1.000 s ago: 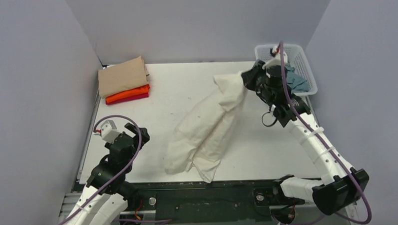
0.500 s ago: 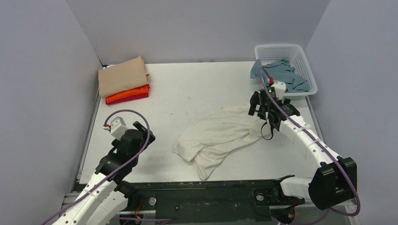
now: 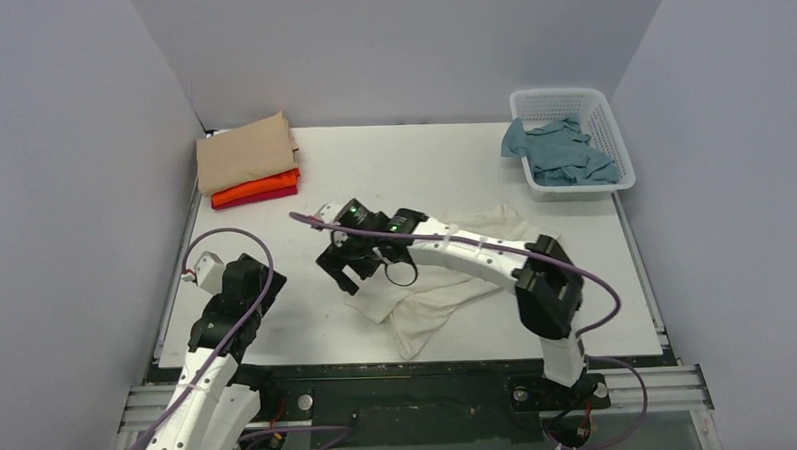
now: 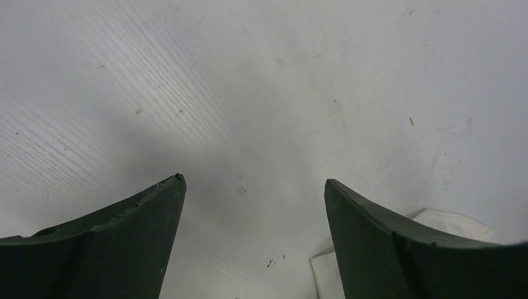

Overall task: Fold and stack the t-shirts
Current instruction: Flatten out the tshirt

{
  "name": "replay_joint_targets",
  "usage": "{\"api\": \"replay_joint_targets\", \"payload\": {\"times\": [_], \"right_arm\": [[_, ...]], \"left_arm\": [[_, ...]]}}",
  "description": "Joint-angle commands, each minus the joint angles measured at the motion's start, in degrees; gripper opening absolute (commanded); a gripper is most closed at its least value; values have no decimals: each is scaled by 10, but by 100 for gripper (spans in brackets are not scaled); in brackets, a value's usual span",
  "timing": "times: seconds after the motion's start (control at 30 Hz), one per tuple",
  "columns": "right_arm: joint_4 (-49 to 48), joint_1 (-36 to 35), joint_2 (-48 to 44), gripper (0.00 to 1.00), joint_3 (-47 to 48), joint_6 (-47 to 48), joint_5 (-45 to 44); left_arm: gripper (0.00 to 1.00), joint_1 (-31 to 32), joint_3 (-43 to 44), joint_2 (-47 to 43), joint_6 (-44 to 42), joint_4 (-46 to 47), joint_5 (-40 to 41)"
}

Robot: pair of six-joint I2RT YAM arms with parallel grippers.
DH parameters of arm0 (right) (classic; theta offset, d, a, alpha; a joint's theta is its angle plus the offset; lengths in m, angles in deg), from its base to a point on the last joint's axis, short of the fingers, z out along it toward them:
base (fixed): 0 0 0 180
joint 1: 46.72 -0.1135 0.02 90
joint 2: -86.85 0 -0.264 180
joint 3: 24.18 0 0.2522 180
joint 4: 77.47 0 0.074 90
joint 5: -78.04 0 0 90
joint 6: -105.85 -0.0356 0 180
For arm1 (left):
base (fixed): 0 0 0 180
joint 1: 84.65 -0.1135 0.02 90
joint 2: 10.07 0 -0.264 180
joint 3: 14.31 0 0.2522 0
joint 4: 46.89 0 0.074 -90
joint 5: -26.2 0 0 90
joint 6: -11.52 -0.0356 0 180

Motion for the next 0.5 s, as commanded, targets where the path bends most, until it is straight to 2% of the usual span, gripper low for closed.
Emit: {"api": "replay_joint_targets", "payload": {"times": [0.0,0.23,0.47], "right_arm": [[108,-27,100,84,120,71,2],[159,-37,211,82,200,119,23],[178,-40,257,74,202,140,37]], "left_arm": [[93,-38,-10,-5,6,0,-70],[93,-55,-12,-4,19,-23,-60],[93,-58,-19,-12,19,-16,-64]]}}
